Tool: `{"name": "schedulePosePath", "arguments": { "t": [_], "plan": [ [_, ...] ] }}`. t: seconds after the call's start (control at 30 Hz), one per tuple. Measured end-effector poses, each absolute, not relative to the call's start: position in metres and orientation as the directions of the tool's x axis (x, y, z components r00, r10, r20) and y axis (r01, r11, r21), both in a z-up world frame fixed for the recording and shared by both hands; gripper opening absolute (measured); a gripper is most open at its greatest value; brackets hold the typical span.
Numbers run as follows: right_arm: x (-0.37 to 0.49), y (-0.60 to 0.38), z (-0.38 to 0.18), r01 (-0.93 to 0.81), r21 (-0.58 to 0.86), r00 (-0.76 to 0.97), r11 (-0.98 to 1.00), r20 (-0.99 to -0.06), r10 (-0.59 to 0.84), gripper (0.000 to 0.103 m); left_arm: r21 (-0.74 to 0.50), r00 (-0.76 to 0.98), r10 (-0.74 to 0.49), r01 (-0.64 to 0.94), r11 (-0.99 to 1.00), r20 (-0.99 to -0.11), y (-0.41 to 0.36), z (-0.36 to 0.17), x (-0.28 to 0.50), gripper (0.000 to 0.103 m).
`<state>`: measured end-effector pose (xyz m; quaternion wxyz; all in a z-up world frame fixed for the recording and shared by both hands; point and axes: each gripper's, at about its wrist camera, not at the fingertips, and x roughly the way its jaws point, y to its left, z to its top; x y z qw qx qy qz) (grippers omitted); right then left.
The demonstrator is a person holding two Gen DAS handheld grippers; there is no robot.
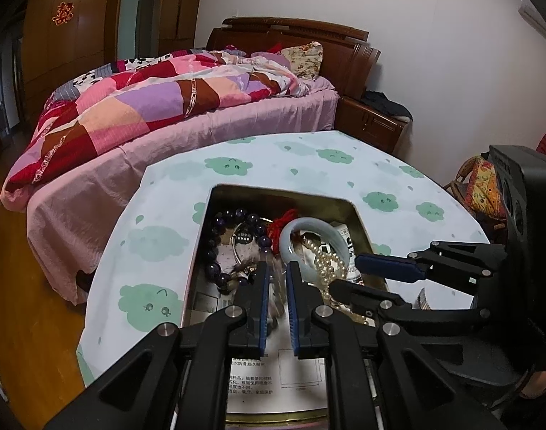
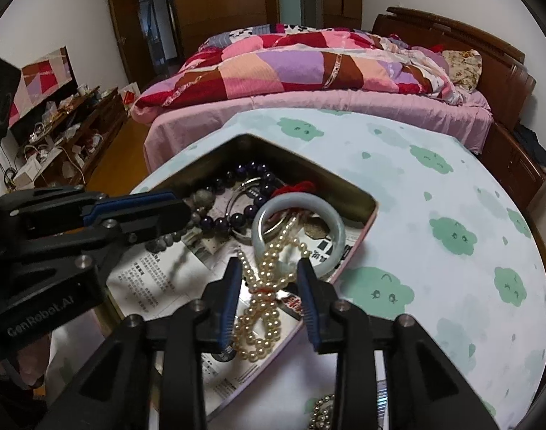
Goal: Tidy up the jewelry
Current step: 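Carry the pearl necklace and brown beaded bracelet into the tin and release both, then move the right tool to the metal watch and grasp its band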
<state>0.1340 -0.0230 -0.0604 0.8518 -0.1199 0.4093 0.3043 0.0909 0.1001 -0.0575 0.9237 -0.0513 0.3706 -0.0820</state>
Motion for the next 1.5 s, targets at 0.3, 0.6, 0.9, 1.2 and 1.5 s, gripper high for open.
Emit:
{"name": "schedulePosePath", "arguments": {
  "t": [0.3,0.6,0.9,1.2,1.5],
  "plan": [
    [0.132,-0.05,-0.04,-0.577,0.086,0.506,0.812,-0.743,0.438,0.05,-0.159,0.758,-0.15,0.062,0.985,-0.635,0.111,-0.042,0.084,0.061],
    [0.126,-0.092,-0.025,-0.539,0.092,0.545,0.837,-0.719,0.43,0.058,-0.14,0.755,-0.143,0.068,0.988,-0.639,0.099,-0.036,0.08,0.061],
    [0.114,-0.151,-0.032,-0.451,0.1,0.571,0.887,-0.731,0.373,0.06,-0.105,0.753,-0.145,0.101,0.989,-0.642,0.065,-0.029,0.065,0.061],
    [0.089,-0.186,-0.056,-0.417,0.121,0.54,0.901,-0.764,0.353,0.06,-0.098,0.735,-0.144,0.106,0.99,-0.662,0.033,-0.044,0.041,0.061],
    [0.075,-0.205,-0.071,-0.4,0.158,0.514,0.903,-0.777,0.364,0.06,-0.057,0.721,-0.139,0.137,0.989,-0.678,0.009,-0.055,0.029,0.061]
  ]
}}
